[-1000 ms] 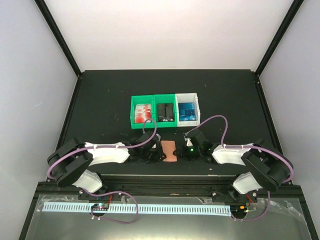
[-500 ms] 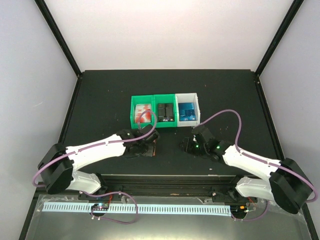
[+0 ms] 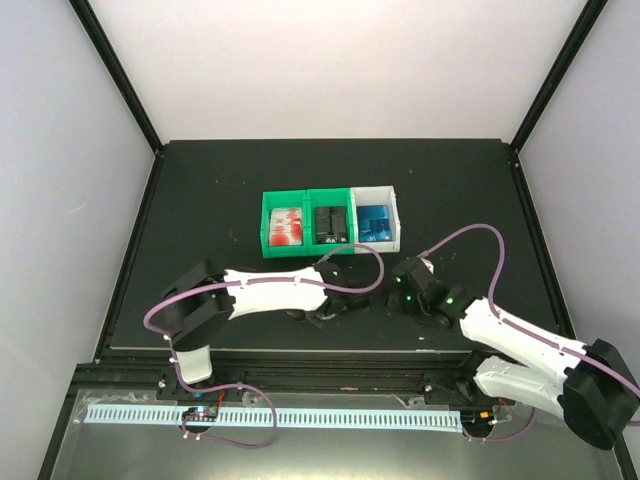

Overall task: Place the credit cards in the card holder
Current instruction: Open the card holder at the center of the board.

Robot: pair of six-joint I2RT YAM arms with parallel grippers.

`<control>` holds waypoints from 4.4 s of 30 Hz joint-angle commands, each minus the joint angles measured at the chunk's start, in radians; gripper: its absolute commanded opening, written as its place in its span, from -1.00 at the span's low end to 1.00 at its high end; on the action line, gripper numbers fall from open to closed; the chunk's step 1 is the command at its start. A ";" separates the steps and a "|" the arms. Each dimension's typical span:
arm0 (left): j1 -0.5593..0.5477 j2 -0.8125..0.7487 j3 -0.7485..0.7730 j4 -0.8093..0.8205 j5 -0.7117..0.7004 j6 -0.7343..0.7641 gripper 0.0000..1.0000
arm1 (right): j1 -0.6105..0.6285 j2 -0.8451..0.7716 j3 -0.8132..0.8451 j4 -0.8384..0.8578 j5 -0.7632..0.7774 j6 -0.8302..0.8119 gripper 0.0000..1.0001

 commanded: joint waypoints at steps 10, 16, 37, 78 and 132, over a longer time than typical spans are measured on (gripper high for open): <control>-0.088 0.032 0.087 0.173 0.197 0.141 -0.35 | 0.002 -0.257 -0.079 -0.151 0.201 0.178 0.08; -0.052 -0.123 0.055 0.340 0.359 0.193 -0.02 | 0.003 -0.284 -0.102 -0.084 0.131 0.122 0.09; 0.382 -0.397 -0.519 0.778 0.653 0.146 0.22 | 0.285 0.437 0.237 0.233 -0.160 0.012 0.23; 0.479 -0.412 -0.863 1.043 0.712 -0.014 -0.66 | 0.438 0.760 0.569 -0.369 0.501 0.321 0.17; 0.444 -0.131 -0.677 1.293 0.930 -0.038 -0.60 | 0.227 0.568 0.192 0.354 0.010 -0.139 -0.44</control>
